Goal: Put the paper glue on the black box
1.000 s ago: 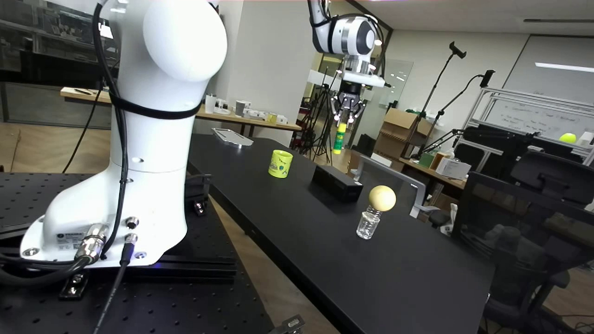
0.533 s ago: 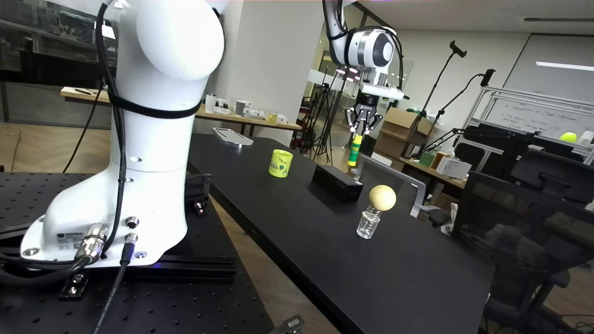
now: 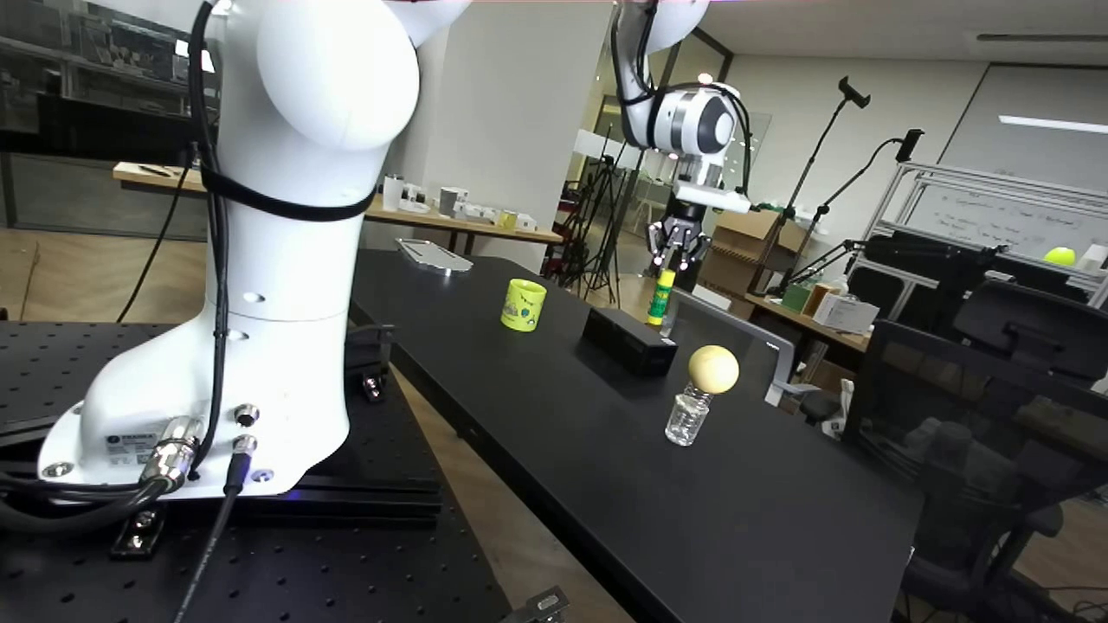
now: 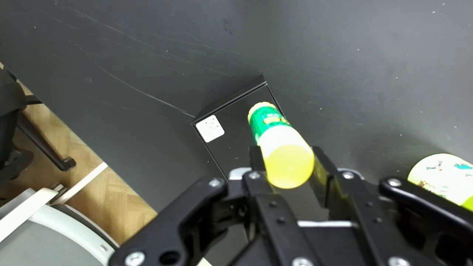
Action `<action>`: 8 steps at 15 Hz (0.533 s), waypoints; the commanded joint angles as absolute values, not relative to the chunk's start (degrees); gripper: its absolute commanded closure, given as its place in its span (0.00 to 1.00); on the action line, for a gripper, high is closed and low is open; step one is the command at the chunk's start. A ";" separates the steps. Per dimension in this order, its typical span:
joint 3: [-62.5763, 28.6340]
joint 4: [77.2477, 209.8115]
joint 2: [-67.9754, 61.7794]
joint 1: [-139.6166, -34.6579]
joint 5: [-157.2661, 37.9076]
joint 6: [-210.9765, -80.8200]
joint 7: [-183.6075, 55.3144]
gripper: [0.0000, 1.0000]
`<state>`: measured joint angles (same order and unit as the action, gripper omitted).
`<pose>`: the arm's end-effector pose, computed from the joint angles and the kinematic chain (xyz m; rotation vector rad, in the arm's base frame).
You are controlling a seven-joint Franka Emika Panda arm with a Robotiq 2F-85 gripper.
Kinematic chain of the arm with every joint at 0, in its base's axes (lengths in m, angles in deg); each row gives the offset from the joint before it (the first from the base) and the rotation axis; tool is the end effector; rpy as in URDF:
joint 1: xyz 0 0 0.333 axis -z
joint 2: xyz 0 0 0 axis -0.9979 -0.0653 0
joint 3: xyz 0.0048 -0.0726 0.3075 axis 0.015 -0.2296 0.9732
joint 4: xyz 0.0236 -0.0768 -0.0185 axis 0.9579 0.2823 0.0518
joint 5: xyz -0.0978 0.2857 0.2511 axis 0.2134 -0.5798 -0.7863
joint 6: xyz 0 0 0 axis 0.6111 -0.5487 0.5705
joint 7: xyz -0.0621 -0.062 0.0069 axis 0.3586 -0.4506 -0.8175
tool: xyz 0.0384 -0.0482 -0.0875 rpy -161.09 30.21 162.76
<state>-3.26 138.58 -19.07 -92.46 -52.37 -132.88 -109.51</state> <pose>0.6840 0.1678 0.3358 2.6550 1.5432 0.0371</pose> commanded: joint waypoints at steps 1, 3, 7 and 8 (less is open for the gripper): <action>-3.48 132.70 -23.68 -92.60 -52.64 -131.41 -109.73 0.91; -3.37 131.61 -25.22 -92.61 -52.73 -131.42 -109.74 0.91; -3.38 130.58 -26.53 -92.91 -52.60 -131.16 -109.10 0.41; -3.45 131.10 -25.90 -93.01 -52.56 -131.28 -108.57 0.40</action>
<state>-3.24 133.30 -25.61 -92.51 -52.43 -132.91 -109.51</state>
